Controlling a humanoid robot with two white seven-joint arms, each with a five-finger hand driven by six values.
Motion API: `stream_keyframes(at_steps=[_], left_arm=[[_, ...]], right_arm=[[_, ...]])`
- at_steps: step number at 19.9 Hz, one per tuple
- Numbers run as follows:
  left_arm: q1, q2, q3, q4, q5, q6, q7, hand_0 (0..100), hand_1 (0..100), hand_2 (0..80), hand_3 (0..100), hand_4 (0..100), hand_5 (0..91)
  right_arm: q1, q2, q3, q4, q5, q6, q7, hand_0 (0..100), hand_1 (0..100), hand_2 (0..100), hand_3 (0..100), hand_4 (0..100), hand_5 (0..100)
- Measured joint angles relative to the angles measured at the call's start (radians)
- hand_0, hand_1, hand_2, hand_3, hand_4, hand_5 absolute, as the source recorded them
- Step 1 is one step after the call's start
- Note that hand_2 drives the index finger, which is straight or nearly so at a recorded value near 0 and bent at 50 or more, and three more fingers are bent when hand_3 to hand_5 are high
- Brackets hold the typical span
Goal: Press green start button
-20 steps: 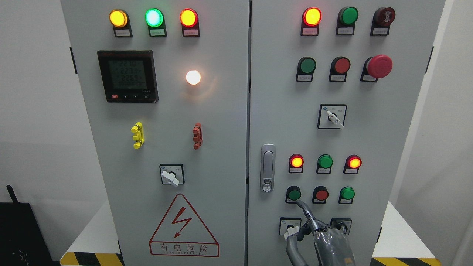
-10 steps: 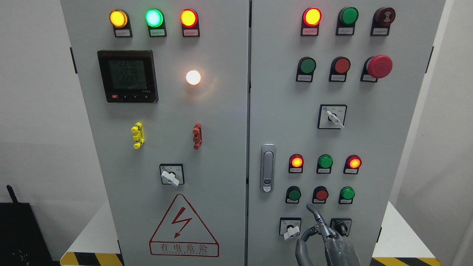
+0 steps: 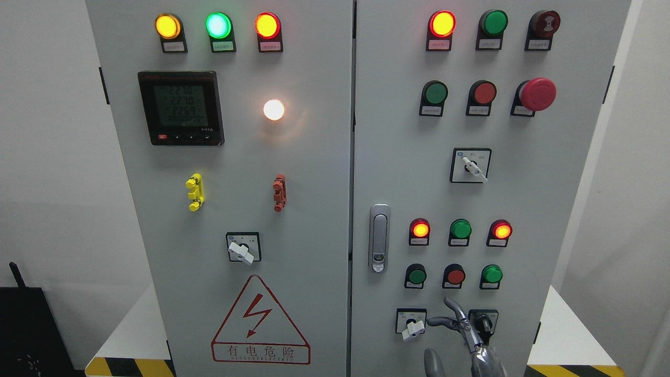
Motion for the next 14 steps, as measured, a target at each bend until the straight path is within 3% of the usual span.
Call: stream_keyframes(at_steps=[7, 14], left_arm=[[0.0, 0.0, 0.0, 0.0, 0.0, 0.0, 0.0, 12, 56, 0.0, 0, 0, 0.0], [0.0, 0.0, 0.0, 0.0, 0.0, 0.0, 0.0, 12, 56, 0.0, 0, 0, 0.0]], right_arm=[[0.031, 0.0, 0.025, -0.038, -0.138, 0.026, 0.028, 35, 16, 0, 0, 0, 0], [0.057, 0.0, 0.044, -0.068, -0.237, 0.035, 0.056, 31, 14, 0, 0, 0, 0]])
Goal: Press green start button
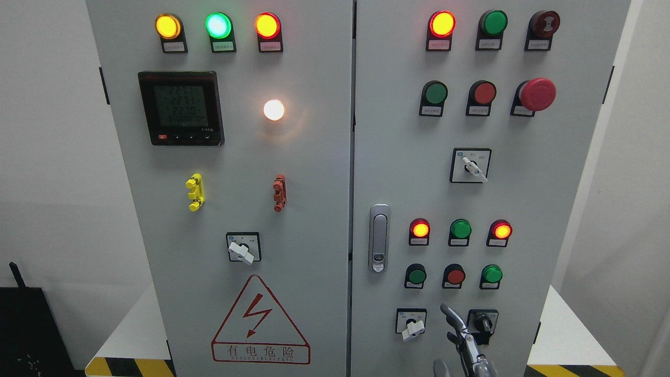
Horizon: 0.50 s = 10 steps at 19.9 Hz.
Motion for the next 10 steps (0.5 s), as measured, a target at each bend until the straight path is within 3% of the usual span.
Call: stream_keyframes(at_steps=[10], left_arm=[[0.0, 0.0, 0.0, 0.0, 0.0, 0.0, 0.0, 12, 56, 0.0, 0, 0, 0.0]], right_arm=[[0.013, 0.0, 0.011, -0.02, -0.046, 0.019, 0.006, 26, 14, 0, 0, 0, 0]])
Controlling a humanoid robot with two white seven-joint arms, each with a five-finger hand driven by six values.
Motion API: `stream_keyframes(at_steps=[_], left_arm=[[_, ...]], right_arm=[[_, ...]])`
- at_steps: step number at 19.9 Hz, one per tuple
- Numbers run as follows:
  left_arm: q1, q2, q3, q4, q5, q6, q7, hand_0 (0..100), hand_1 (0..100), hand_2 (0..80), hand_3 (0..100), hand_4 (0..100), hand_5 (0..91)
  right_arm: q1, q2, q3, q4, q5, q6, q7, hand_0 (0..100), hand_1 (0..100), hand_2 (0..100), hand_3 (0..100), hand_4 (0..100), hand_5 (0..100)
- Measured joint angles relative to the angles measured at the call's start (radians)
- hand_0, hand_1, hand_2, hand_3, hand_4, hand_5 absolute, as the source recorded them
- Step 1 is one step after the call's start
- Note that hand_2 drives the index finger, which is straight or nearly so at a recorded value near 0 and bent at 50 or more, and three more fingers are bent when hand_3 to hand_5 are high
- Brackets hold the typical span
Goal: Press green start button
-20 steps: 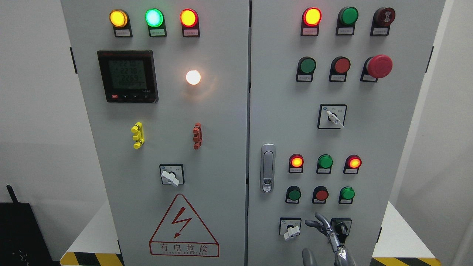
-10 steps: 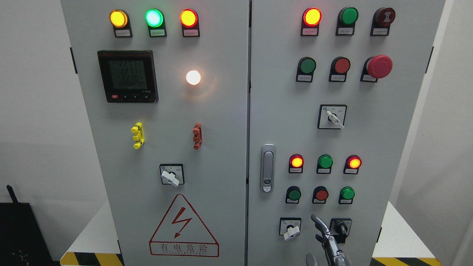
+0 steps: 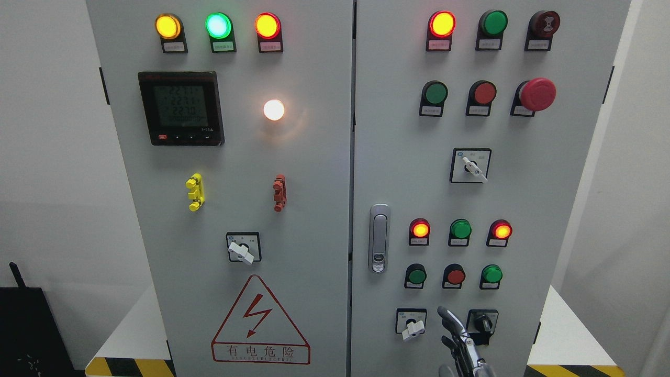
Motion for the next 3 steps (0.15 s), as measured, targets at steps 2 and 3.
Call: stream_keyframes(at_steps=[2, 3], left_arm=[[0.0, 0.0, 0.0, 0.0, 0.0, 0.0, 0.0, 12, 56, 0.0, 0, 0, 0.0], [0.0, 0.0, 0.0, 0.0, 0.0, 0.0, 0.0, 12, 56, 0.0, 0, 0, 0.0]], right_arm=[[0.001, 0.0, 0.001, -0.002, -0.003, 0.003, 0.0, 25, 14, 0, 0, 0, 0], [0.001, 0.0, 0.002, -0.003, -0.004, 0.004, 0.0, 25, 14, 0, 0, 0, 0]])
